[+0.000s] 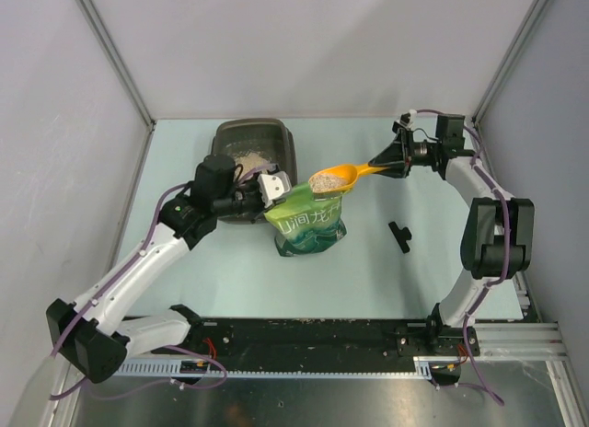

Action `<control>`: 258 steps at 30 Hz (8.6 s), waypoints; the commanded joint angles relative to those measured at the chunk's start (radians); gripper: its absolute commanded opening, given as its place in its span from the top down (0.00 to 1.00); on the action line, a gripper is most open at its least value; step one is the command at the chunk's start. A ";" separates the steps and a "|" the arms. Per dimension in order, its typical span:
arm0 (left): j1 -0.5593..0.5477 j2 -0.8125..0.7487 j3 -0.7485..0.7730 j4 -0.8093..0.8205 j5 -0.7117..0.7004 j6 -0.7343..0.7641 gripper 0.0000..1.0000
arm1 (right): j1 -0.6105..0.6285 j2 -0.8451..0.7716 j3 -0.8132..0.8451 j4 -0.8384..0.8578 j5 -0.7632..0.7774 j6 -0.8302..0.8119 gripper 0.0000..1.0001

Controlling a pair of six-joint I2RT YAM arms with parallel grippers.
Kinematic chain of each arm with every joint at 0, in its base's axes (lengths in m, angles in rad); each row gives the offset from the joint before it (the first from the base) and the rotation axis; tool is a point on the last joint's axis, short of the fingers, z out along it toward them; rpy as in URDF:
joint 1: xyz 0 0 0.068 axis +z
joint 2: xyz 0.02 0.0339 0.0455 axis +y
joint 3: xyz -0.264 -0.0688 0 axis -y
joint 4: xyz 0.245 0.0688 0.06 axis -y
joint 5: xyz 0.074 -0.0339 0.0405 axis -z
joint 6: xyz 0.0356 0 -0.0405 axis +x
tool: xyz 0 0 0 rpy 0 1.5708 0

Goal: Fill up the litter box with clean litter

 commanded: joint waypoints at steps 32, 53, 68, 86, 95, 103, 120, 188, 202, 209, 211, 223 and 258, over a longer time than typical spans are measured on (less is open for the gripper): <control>0.035 -0.036 -0.025 -0.173 0.024 0.050 1.00 | 0.272 0.760 1.008 0.113 0.163 0.147 1.00; 0.035 -0.077 -0.072 -0.200 0.084 0.059 1.00 | 0.428 0.803 1.274 0.045 0.818 -0.429 1.00; 0.040 -0.134 -0.085 -0.138 0.102 0.087 1.00 | 0.609 0.367 0.780 0.162 1.180 -1.265 1.00; 0.075 -0.042 0.026 -0.043 0.133 -0.063 1.00 | 0.399 -0.015 0.717 -0.357 0.915 -1.037 1.00; 0.077 -0.007 0.069 0.024 0.133 -0.177 1.00 | 0.365 -0.153 0.858 -0.848 0.751 -1.130 1.00; 0.081 0.019 0.079 0.109 0.122 -0.315 1.00 | 0.355 -0.222 0.873 -1.033 0.766 -1.167 1.00; 0.081 0.008 0.078 0.121 0.109 -0.326 1.00 | 0.378 -0.217 0.849 -1.288 0.840 -1.475 1.00; -0.052 0.012 0.053 0.176 0.139 -0.292 1.00 | 0.495 0.072 0.477 -0.920 0.864 -0.570 1.00; -0.032 -0.024 -0.006 0.126 0.078 -0.116 1.00 | 0.258 0.039 0.427 -0.883 0.283 -0.636 1.00; -0.019 -0.033 -0.011 0.100 0.058 -0.067 1.00 | 0.137 0.091 0.419 -0.872 0.137 -0.701 1.00; -0.019 -0.035 -0.008 0.092 0.032 -0.045 1.00 | 0.113 0.108 0.433 -0.903 0.133 -0.737 1.00; -0.009 -0.033 0.018 0.070 -0.037 -0.001 1.00 | 0.034 0.073 0.402 -1.104 0.163 -0.870 1.00; 0.008 -0.022 0.087 -0.011 -0.065 0.055 1.00 | -0.110 -0.142 0.071 -0.831 0.025 -0.713 1.00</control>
